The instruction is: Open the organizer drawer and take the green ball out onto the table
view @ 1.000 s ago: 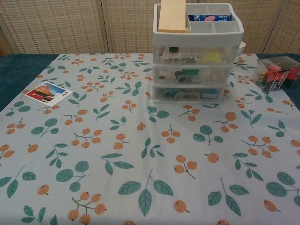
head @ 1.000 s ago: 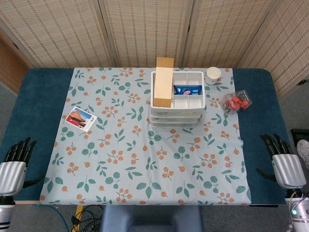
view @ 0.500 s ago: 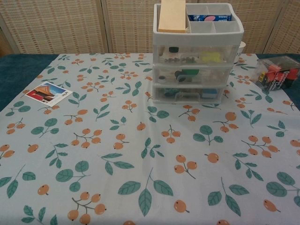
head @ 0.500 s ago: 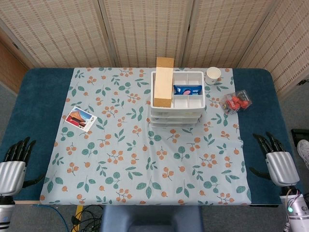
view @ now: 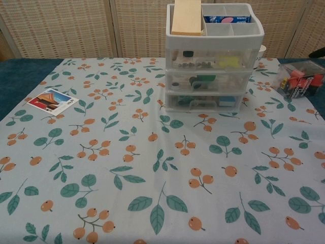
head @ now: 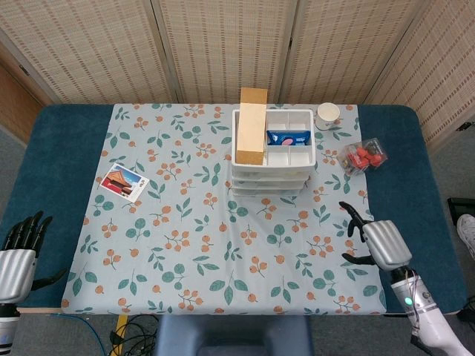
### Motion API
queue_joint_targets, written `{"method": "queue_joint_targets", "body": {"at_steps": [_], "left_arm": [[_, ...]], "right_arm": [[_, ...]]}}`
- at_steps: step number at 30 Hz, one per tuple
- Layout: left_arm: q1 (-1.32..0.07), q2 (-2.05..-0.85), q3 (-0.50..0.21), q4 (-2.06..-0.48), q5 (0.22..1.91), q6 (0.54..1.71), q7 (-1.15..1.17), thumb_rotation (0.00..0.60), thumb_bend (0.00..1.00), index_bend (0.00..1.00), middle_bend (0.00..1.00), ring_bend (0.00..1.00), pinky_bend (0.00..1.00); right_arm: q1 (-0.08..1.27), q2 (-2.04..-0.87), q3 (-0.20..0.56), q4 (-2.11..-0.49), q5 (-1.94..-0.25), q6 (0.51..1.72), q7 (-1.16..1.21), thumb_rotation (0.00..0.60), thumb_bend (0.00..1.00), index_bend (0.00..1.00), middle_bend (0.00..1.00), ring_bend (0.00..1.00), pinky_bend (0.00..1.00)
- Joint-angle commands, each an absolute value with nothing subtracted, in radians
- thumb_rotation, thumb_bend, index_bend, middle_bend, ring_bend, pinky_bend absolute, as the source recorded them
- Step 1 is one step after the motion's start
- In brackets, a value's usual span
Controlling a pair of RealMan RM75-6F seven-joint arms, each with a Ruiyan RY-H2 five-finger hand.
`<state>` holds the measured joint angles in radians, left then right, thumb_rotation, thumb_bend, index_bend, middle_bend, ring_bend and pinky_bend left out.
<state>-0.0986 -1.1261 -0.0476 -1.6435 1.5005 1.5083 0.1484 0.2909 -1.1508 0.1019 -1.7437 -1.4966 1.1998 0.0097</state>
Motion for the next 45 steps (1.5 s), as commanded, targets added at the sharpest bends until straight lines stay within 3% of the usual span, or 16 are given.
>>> {"method": "queue_joint_targets", "body": {"at_steps": [1,7,20,36,45], "left_arm": [[-0.097,-1.125,-0.046,-1.640,1.500,1.509,0.145,0.600,0.00,0.03,0.00,0.02,0.09],[-0.093,-1.122,-0.044,-1.633,1.497,1.508,0.135,0.600,0.00,0.03,0.00,0.02,0.09],[-0.098,-1.126,-0.045,-1.618,1.503,1.500,0.118,0.600,0.00,0.03,0.00,0.02,0.09],[-0.094,-1.118,-0.046,-1.615,1.497,1.500,0.108,0.600,0.00,0.03,0.00,0.02,0.09],[-0.096,-1.113,-0.053,-1.616,1.488,1.498,0.106,0.600,0.00,0.03,0.00,0.02,0.09]], "right_arm": [[0.350,-1.212,0.131,-1.738,-1.449,1.125,0.073,0.600,0.09,0.08,0.78,0.84,0.89],[0.417,-1.279,0.162,-1.711,-1.359,1.016,0.179,0.600,0.20,0.08,0.86,0.92,0.96],[0.528,-1.376,0.212,-1.637,-1.168,0.794,0.352,0.600,0.39,0.03,0.87,0.95,0.99],[0.617,-1.545,0.294,-1.447,-1.110,0.678,0.539,0.600,0.49,0.01,0.87,0.97,1.00],[0.671,-1.598,0.325,-1.364,-1.112,0.615,0.597,0.600,0.50,0.01,0.87,0.97,1.00]]}}
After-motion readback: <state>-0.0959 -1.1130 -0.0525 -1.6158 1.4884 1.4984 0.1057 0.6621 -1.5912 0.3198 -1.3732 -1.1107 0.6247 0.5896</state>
